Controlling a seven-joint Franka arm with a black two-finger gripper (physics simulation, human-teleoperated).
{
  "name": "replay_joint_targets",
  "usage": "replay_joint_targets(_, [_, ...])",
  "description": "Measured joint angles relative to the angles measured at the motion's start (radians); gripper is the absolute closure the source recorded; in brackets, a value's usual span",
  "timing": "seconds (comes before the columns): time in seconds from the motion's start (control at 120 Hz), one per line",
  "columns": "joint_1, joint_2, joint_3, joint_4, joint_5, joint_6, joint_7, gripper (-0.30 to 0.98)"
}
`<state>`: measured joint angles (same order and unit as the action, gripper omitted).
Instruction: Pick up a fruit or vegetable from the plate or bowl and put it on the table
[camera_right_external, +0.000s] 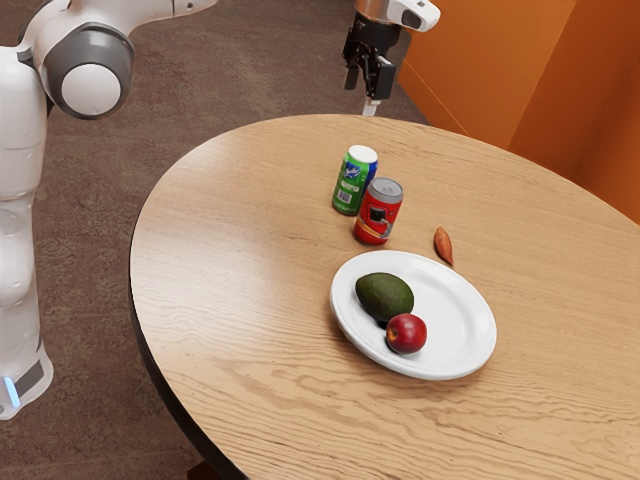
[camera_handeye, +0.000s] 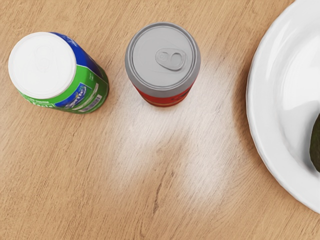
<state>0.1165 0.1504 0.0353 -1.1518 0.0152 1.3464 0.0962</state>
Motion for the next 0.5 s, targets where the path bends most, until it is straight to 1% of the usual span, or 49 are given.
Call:
replay_joint_targets(0.367, [-0.001,-0.009,-0.001,0.006,0.002,-0.002,0.000,0.00])
replay_joint_targets(0.433, [-0.002,-0.060,-0.010,0.056,0.004,-0.007,0.000,0.00])
replay_joint_targets(0.5, [0.005,-0.085,-0.052,0.106,0.002,-0.010,0.000,0.00])
